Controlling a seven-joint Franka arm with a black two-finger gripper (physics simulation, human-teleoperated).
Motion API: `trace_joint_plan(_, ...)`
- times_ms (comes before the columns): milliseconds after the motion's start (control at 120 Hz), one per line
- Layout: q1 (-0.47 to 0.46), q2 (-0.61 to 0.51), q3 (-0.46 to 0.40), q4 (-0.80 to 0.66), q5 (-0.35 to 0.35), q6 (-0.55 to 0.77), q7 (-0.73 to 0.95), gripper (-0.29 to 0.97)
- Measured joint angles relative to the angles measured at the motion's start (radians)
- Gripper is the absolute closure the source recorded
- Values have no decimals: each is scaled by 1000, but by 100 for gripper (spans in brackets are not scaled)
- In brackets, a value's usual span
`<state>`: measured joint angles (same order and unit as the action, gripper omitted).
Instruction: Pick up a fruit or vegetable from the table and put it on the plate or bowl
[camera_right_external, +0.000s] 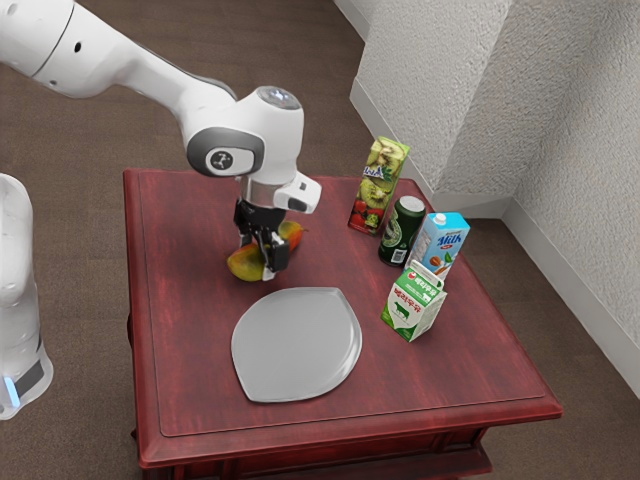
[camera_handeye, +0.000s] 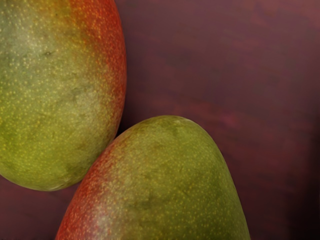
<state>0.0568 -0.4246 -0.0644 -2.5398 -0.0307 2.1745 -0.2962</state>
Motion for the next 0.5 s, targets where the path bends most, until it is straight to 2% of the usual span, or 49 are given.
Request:
trace_joint_plan(75, -1, 0, 0, -1, -2, 0, -2, 20)
trace_joint_plan(133, -1, 0, 0, -1, -1, 0, -4, 26)
trace_joint_plan(500, -16, -15, 0, 29, 8, 1, -19, 31)
